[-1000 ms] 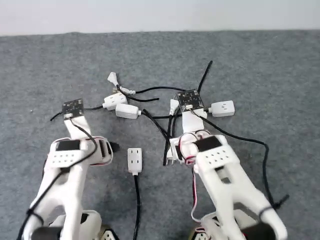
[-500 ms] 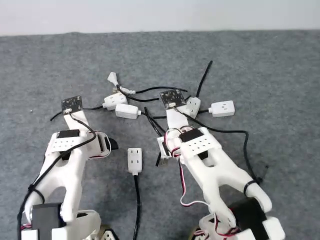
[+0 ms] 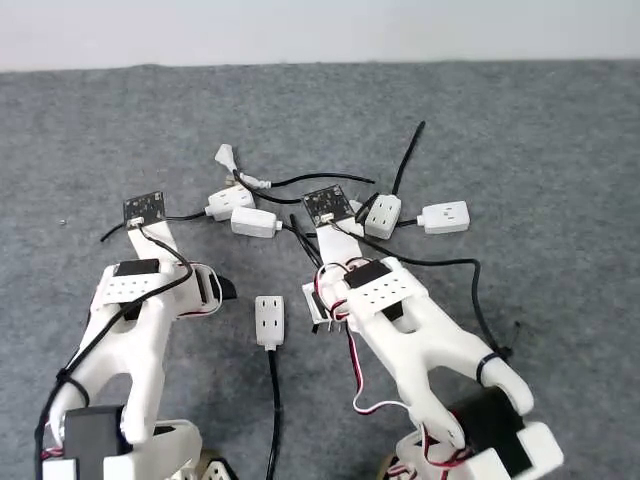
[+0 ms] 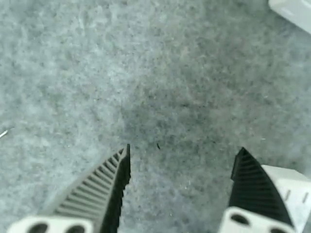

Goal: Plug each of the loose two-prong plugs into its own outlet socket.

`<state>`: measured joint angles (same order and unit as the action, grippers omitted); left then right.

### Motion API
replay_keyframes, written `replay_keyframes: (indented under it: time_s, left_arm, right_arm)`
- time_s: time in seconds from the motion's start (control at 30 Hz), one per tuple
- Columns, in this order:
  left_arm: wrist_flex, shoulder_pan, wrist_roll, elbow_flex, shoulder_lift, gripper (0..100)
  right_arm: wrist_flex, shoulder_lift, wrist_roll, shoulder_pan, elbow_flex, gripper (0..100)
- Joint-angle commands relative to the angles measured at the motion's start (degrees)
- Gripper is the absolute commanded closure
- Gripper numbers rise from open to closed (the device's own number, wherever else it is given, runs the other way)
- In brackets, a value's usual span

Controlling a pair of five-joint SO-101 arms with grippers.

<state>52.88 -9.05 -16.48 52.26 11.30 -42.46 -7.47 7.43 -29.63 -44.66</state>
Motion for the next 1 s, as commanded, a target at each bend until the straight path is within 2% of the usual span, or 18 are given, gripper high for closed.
replay_keyframes:
  time_s: [0.0,0.23,0.97]
  left_arm:
    - [-1.1,-0.4,0.8,-2.5,-0.2,68]
    - [-1.1,-0.4,0.8,-2.5,-0.2,68]
    - [-1.1,-0.4,0.9,-2.2,-0.2,68]
  right_arm:
    - [-1.4,-0.5,0.0,2.3,3.5,94.4]
    - [-1.6,-6.0,0.2,4.9,1.6,94.0]
    - [-1.1,-1.5,0.3,8.6,2.8,93.9]
